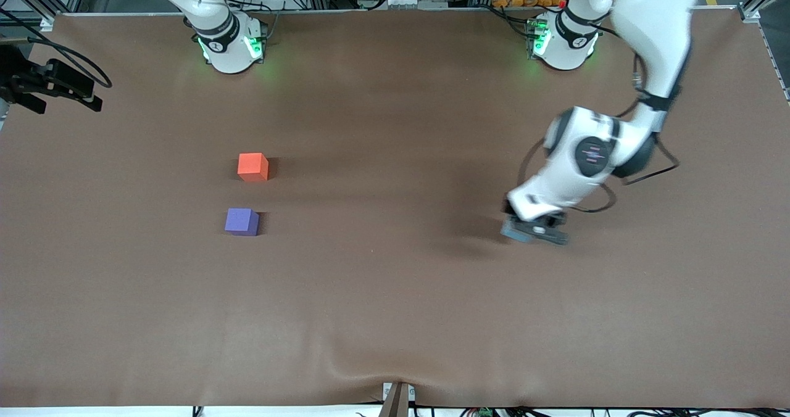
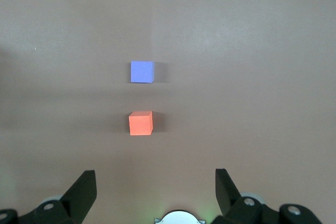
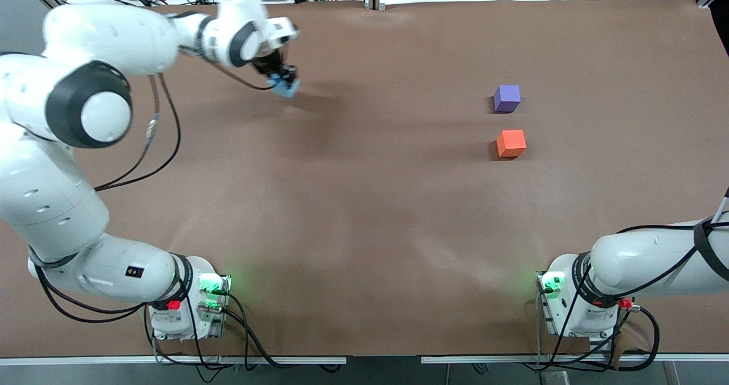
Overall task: Place blue block between orange and purple blocks
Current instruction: 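Carry the blue cube with the left gripper toward the table middle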
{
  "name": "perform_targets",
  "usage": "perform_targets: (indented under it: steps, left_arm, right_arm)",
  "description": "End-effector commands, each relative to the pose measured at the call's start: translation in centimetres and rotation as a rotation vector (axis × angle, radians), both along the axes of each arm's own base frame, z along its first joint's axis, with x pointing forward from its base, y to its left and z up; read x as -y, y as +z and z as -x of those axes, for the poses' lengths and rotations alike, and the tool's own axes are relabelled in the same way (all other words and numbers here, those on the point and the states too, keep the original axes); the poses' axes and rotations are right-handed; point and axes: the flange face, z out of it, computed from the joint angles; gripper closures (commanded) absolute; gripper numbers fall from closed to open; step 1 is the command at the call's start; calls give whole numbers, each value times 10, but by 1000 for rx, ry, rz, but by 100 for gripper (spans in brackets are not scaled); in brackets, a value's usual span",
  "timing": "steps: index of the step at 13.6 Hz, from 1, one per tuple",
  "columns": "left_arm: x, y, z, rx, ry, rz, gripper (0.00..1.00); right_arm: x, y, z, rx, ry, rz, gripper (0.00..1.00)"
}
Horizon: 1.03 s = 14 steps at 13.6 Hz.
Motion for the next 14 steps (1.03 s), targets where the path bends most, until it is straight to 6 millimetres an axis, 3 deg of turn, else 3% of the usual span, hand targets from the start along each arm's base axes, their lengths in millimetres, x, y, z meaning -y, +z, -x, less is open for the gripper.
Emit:
perform_targets:
  steps: [1,5,7,8,10,11,12,14]
  left_arm:
    - [104,2,2,0,-34,18,100]
    - [227,-20,32,37,-158,68,100]
    - [269,-45,54,37,-169,71,100]
    - [283,-63,69,35,-161,59,100]
    - [301,-78,88,72,-189,46,100]
    - [305,-80,93,73,-198,43,89]
    - [309,-79,100,74,-207,42,1]
    - [311,-63,98,87,-182,56,0]
  right_arm:
    - [1,-1,1,2,8,-15,0]
    - [-2,-4,-1,-6,13,-15,0]
    - [-2,-11,-5,-20,14,-14,0]
    - [-2,-11,-5,-21,14,-14,0]
    - [-2,-12,-6,-23,14,-14,0]
    - [-3,-14,-7,-26,16,-15,0]
    - [-4,-18,-9,-33,22,-14,0]
    - [-4,-32,-17,-61,26,-14,0]
